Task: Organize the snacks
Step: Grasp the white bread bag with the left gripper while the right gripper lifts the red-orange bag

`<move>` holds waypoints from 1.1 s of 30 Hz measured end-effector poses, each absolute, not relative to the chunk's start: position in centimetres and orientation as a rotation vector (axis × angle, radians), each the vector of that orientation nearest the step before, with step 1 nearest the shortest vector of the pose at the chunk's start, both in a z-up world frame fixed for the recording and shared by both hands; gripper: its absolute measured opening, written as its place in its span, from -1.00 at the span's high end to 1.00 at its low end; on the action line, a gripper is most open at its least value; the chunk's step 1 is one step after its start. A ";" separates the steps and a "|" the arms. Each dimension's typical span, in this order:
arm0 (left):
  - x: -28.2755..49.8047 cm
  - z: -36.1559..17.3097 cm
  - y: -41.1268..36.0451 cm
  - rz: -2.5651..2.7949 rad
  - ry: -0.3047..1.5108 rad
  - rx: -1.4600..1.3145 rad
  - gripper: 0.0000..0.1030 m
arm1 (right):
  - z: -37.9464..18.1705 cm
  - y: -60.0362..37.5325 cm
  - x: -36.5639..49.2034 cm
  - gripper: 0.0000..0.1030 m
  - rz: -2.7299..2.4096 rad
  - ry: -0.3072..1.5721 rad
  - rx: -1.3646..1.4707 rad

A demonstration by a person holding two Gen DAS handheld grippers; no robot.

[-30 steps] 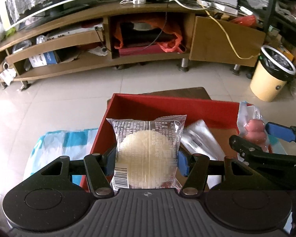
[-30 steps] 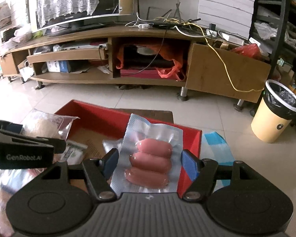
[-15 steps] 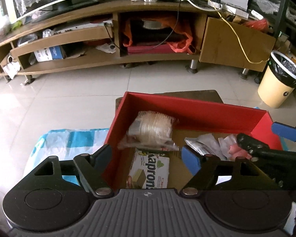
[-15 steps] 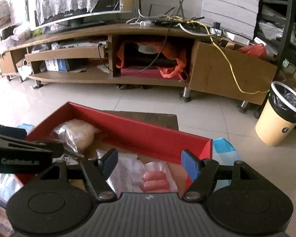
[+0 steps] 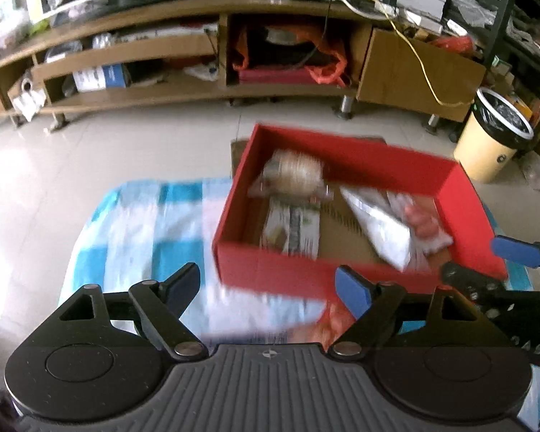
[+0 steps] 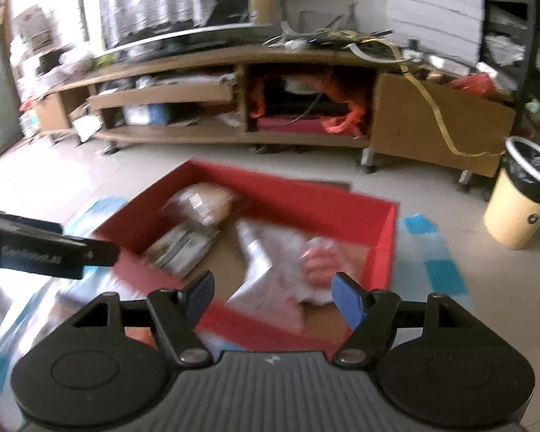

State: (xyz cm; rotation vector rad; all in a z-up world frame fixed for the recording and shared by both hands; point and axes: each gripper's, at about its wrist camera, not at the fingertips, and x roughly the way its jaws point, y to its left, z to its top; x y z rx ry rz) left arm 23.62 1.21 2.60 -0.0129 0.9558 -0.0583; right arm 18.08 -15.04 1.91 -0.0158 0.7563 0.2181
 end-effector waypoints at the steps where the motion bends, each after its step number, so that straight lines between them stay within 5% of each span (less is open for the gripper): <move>1: 23.1 2.3 1.4 -0.062 0.964 -0.017 -0.68 | 1.7 -14.5 17.7 -0.31 0.240 0.772 -0.034; 20: 19.0 0.8 6.7 -0.173 1.001 -0.066 -0.73 | -6.1 -9.8 19.6 -0.45 0.558 0.930 -0.080; 27: 19.5 -0.2 5.6 -0.271 1.012 0.066 -0.77 | -5.6 -10.5 18.6 0.11 0.590 0.980 -0.053; 33: 18.9 0.3 2.4 -0.478 0.964 0.397 -0.85 | -4.3 -12.2 14.9 0.17 0.581 1.029 -0.024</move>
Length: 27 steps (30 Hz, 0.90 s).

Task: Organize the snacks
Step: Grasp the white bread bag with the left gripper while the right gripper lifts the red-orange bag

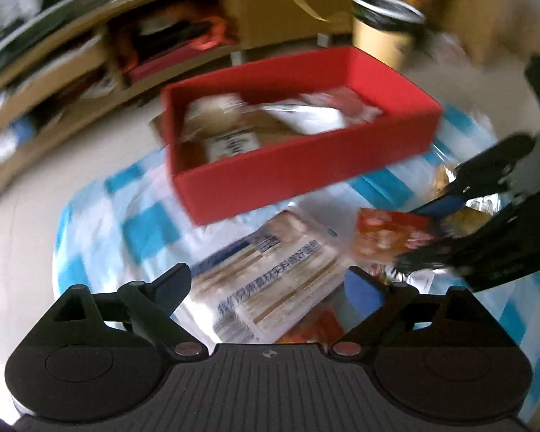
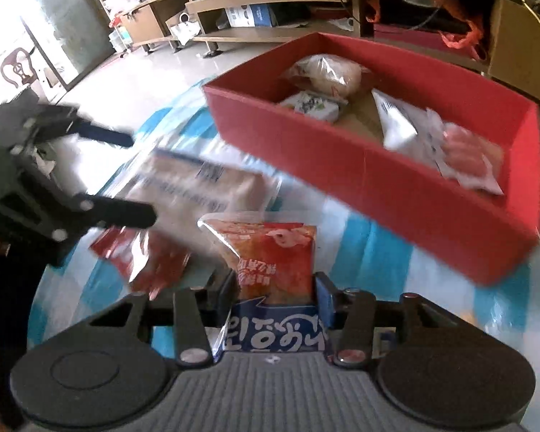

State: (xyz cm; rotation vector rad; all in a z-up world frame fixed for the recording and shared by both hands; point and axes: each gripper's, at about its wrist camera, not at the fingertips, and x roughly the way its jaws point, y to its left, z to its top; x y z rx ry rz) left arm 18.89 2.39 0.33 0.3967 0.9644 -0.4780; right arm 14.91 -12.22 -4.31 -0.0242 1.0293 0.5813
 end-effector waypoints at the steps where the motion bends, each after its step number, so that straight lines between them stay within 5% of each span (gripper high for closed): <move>1: 19.0 0.2 1.9 -0.500 0.954 0.446 -0.86 | -4.0 -12.6 14.1 0.17 0.584 1.038 -0.011; 10: 22.1 -4.1 -0.5 -0.649 1.060 0.597 -0.92 | -4.0 -15.5 7.7 0.17 0.518 1.103 0.098; 19: 17.6 -2.3 -0.1 -0.489 1.117 0.416 -0.63 | -5.2 -14.8 8.0 0.16 0.444 1.110 -0.006; 27: 14.7 -2.6 -2.4 -0.341 1.068 0.378 -0.80 | -5.9 -14.5 7.3 -0.07 0.405 1.093 -0.032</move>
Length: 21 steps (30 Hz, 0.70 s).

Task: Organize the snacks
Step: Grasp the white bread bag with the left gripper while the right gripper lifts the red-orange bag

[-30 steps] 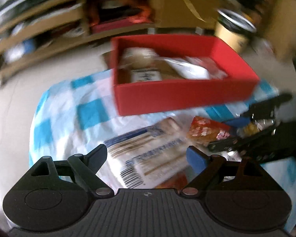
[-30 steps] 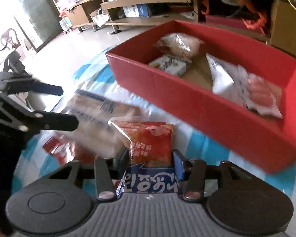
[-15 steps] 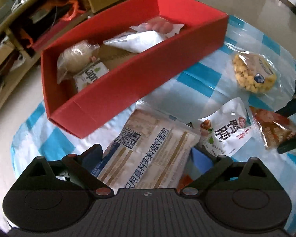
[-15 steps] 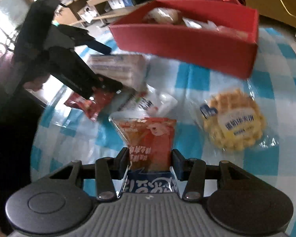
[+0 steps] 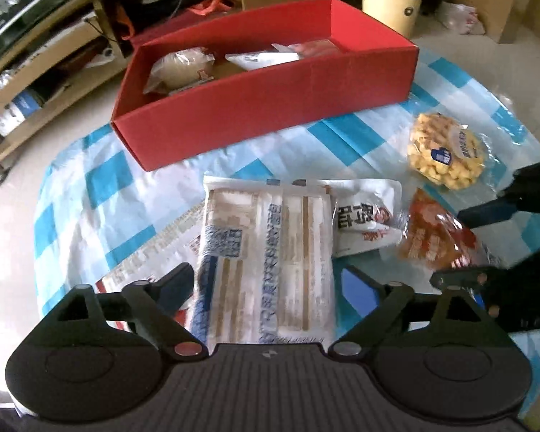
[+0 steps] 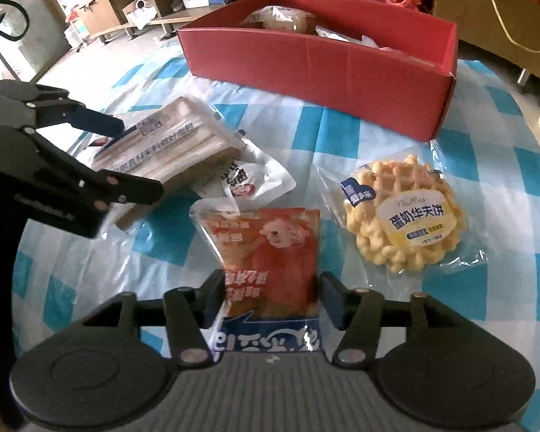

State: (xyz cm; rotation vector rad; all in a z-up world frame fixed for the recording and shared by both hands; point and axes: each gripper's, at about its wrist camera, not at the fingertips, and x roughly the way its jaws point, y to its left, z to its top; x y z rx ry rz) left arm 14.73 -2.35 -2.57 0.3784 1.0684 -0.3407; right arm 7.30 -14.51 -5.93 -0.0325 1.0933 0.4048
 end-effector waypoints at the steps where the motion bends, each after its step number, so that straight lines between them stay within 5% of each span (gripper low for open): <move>1: 14.9 -2.8 -2.8 -0.329 1.066 0.380 -0.82 | -6.1 -14.5 7.3 -0.09 0.396 1.091 -0.038; 12: 16.4 -5.2 -3.3 -0.260 1.063 0.379 -0.94 | -6.1 -13.4 7.5 -0.22 0.379 1.065 -0.122; 17: 16.2 -5.1 -3.6 -0.250 1.048 0.372 -0.74 | -6.5 -13.1 7.8 -0.36 0.390 1.061 -0.126; 21: 15.3 -4.7 -3.8 -0.249 1.046 0.379 -0.61 | -6.3 -12.7 7.4 0.00 0.375 1.049 -0.158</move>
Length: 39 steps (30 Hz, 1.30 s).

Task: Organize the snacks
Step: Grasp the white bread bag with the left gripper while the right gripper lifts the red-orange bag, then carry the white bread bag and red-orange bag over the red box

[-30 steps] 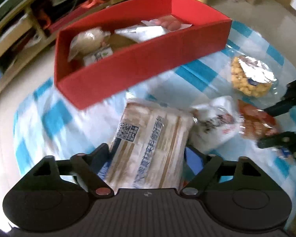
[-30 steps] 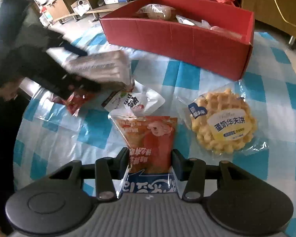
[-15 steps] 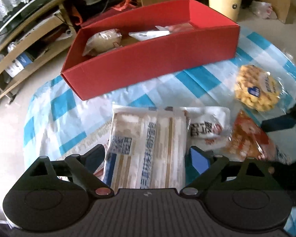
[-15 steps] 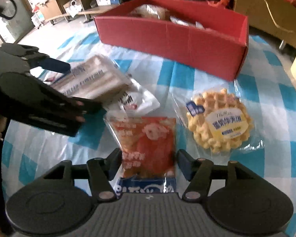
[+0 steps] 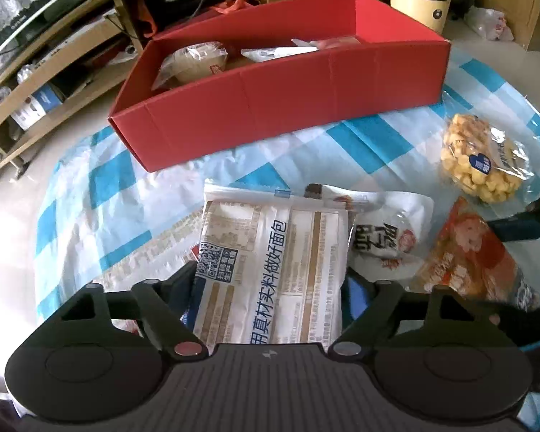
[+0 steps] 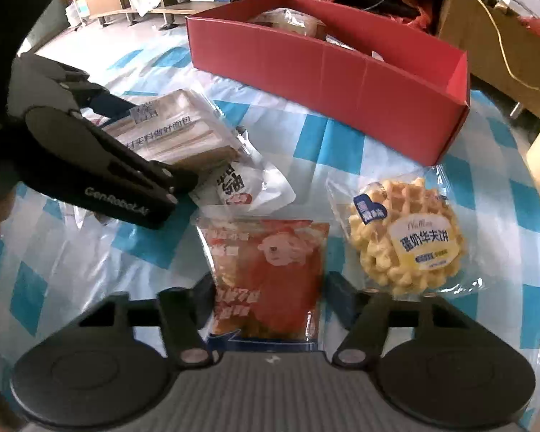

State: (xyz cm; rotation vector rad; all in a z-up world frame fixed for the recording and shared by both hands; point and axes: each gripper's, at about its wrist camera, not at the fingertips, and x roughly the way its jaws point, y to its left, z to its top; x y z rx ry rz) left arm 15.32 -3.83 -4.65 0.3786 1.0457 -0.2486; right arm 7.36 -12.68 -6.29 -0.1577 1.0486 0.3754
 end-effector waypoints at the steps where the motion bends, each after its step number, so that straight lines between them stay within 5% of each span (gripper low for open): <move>1: 14.9 -4.4 -3.8 -0.252 1.048 0.372 -0.58 | -6.2 -12.8 7.3 0.07 0.377 1.051 -0.150; 11: 8.5 -2.2 -2.8 -0.261 1.064 0.238 -0.52 | -4.4 -13.2 4.0 0.11 0.344 1.014 -0.130; 20: 3.6 -6.0 -2.5 -0.189 1.155 0.260 -0.59 | -6.7 -12.1 2.1 0.05 0.332 1.040 -0.215; 28: 3.6 -6.4 -1.5 -0.161 1.160 0.220 -0.88 | -7.4 -12.7 1.9 -0.60 0.325 1.040 -0.159; 33: 3.2 -6.8 -0.8 -0.148 1.160 0.191 -0.96 | -7.8 -12.4 1.9 -0.78 0.325 1.049 -0.178; 36: 3.0 -6.7 -1.0 -0.157 1.155 0.192 -0.84 | -7.6 -12.3 2.0 -0.71 0.322 1.067 -0.182; 38: 2.8 -6.3 -1.3 -0.167 1.154 0.191 -0.63 | -7.3 -12.1 1.6 -0.44 0.332 1.059 -0.192; 39: 2.6 -6.2 -1.4 -0.169 1.150 0.196 -0.59 | -7.0 -12.0 1.3 -0.15 0.333 1.053 -0.194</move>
